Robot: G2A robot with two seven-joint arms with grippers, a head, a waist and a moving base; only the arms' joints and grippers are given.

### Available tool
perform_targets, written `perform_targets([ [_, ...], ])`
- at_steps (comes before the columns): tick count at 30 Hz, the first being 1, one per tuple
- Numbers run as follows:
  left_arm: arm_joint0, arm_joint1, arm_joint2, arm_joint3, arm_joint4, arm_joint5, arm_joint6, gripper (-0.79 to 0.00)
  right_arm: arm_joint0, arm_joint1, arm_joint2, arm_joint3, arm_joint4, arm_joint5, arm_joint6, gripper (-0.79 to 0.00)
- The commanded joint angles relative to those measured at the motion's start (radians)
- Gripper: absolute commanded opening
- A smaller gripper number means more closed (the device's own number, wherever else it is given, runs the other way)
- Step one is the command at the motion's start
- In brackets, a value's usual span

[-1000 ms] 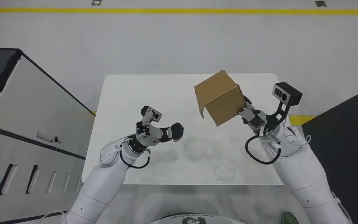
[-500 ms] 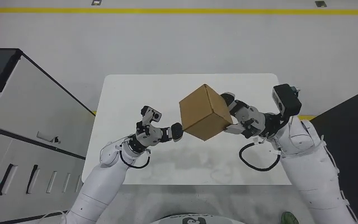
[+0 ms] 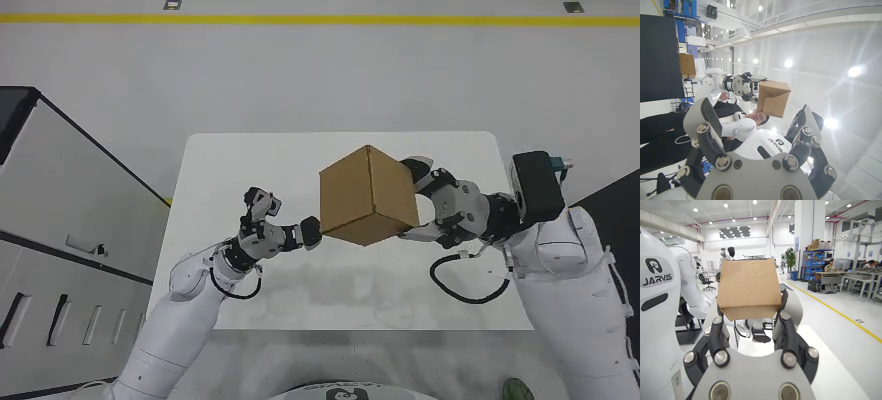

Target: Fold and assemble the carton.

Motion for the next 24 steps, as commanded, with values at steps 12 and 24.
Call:
perform_targets([
  [12,0.075,0.025,-0.158,-0.080,0.024,0.040,-0.033,0.000,-0.034,0.004,0.028,-0.060,-0.295,0.000,-0.175,-0.785],
  [24,0.117,0.040,-0.296,-0.096,0.151,0.003,0.092,0.000,-0.020,0.001,0.060,-0.121,-0.477,0.003,-0.209,-0.785],
])
